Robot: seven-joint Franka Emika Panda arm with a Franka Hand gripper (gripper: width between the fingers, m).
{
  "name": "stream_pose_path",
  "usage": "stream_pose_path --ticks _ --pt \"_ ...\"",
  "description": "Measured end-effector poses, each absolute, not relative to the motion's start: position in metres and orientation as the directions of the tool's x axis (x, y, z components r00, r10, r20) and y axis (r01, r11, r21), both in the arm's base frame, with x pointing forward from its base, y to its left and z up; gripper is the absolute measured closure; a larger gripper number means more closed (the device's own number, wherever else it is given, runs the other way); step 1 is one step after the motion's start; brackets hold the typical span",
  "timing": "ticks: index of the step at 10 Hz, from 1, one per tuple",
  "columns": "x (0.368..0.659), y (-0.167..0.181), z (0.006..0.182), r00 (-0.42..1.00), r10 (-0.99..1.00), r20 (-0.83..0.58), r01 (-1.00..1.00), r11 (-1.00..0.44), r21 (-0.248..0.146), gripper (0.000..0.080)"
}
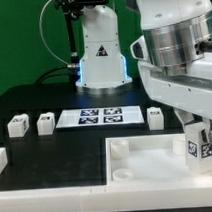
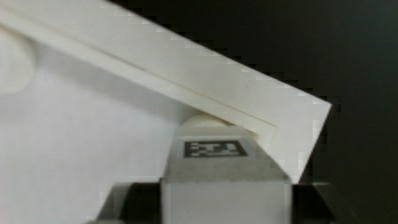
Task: Assemble one leg
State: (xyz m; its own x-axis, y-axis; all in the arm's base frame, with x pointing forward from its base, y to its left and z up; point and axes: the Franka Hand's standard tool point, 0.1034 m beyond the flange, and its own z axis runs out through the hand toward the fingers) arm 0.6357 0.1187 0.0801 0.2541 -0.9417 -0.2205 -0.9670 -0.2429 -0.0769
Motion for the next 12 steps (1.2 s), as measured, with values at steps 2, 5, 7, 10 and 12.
stream_pose_path --ticks 2,5,7,10,12 --pt "0.638 0.122 0.079 -0.114 -0.954 -0.278 -0.989 0.136 -0.060 0.0502" --pt "0.636 0.125 0.078 0.018 -0.963 -0.268 -0.996 0.005 -0.084 0.0323" --pt "0.631 0.133 0.082 0.356 -0.910 -0.213 -0.935 -0.345 -0.088 0.0207" --pt "0.630 0.132 0.081 0.627 -0.761 -0.167 -0.779 -0.613 -0.135 0.0151" --pt "0.630 0.131 0.081 0.786 -0.603 -0.132 -0.618 -0.768 -0.168 0.0151"
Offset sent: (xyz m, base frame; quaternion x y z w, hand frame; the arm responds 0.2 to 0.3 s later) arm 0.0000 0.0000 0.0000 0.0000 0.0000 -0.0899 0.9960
